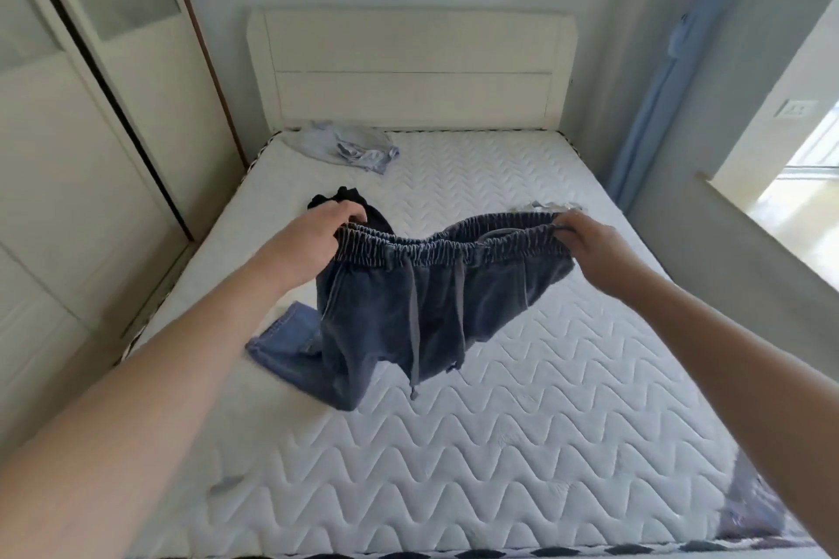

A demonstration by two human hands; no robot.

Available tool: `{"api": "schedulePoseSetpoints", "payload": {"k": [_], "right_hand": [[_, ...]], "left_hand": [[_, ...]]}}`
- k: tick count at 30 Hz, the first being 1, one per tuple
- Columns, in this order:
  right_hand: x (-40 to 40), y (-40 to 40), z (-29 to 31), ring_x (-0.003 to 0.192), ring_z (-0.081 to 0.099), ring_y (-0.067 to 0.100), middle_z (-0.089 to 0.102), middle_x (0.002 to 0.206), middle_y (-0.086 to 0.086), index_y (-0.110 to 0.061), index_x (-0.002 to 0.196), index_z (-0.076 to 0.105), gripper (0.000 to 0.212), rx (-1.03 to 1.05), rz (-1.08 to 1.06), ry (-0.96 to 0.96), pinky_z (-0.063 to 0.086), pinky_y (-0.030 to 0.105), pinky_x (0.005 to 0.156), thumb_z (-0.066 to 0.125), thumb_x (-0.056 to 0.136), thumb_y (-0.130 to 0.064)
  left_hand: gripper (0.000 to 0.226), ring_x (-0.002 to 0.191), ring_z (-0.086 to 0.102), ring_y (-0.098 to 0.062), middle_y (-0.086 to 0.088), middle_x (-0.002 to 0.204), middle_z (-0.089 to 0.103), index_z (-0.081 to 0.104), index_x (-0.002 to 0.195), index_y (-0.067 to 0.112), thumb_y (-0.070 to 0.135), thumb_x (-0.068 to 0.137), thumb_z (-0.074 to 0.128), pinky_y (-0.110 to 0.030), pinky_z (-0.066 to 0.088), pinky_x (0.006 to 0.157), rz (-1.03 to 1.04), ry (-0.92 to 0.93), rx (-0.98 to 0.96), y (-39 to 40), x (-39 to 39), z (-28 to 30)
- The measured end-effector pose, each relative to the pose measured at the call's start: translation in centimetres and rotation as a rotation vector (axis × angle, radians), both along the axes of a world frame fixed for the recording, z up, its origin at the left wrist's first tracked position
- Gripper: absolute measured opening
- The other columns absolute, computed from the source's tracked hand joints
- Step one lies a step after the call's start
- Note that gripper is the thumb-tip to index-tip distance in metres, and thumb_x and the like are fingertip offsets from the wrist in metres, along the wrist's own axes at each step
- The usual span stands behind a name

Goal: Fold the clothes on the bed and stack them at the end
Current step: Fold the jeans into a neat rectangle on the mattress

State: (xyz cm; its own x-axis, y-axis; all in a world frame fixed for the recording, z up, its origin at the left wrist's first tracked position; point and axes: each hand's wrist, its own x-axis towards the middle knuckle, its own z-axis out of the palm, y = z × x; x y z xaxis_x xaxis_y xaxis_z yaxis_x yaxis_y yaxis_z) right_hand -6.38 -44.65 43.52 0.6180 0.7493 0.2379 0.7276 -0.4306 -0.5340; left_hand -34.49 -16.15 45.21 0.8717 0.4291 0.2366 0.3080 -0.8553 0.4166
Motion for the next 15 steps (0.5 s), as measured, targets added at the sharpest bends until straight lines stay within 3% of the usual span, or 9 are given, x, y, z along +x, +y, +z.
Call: {"api": "schedulePoseSetpoints", "payload": {"k": [3, 6, 12, 15], "right_hand": [[-0.1, 1.2, 4.5, 0.075, 0.052, 0.005, 0.058, 0.085, -0.009, -0.029, 0.1, 0.051, 0.009, 0.122, -0.028, -0.013, 0.035, 0.021, 0.061, 0.042, 0.103, -0.028], [0.1, 2.3, 8.9, 0.075, 0.052, 0.004, 0.058, 0.084, -0.011, -0.033, 0.1, 0.048, 0.008, 0.276, -0.066, -0.024, 0.035, 0.023, 0.06, 0.041, 0.103, -0.033], [1.1, 4.1, 19.0, 0.057, 0.042, 0.011, 0.051, 0.074, -0.003, -0.033, 0.102, 0.047, 0.009, 0.546, -0.079, -0.008, 0.035, 0.014, 0.045, 0.041, 0.104, -0.025], [1.1, 4.3, 23.6, 0.063, 0.042, 0.022, 0.051, 0.081, 0.01, -0.036, 0.105, 0.048, 0.015, 0.656, -0.016, 0.069, 0.04, 0.034, 0.054, 0.039, 0.105, -0.023]], "left_hand": [[0.051, 0.099, 0.047, -0.015, 0.003, 0.112, 0.05, 0.055, 0.121, 0.021, -0.012, 0.085, 0.041, -0.025, 0.031, 0.079, 0.015, -0.086, 0.071, 1.6, 0.5, 4.7], [0.049, 0.087, 0.049, -0.013, 0.006, 0.108, 0.049, 0.054, 0.118, 0.028, -0.008, 0.088, 0.041, -0.021, 0.03, 0.069, 0.02, -0.139, 0.114, 3.1, 1.4, 10.0], [0.045, 0.116, 0.047, -0.02, -0.009, 0.13, 0.053, 0.057, 0.127, 0.018, -0.004, 0.093, 0.037, -0.035, 0.035, 0.103, 0.004, -0.167, 0.22, 4.9, 3.6, 21.3], [0.042, 0.119, 0.048, -0.022, -0.009, 0.127, 0.051, 0.057, 0.127, 0.015, -0.002, 0.095, 0.035, -0.03, 0.032, 0.104, 0.0, -0.237, 0.282, 4.6, 4.2, 26.3]]}}
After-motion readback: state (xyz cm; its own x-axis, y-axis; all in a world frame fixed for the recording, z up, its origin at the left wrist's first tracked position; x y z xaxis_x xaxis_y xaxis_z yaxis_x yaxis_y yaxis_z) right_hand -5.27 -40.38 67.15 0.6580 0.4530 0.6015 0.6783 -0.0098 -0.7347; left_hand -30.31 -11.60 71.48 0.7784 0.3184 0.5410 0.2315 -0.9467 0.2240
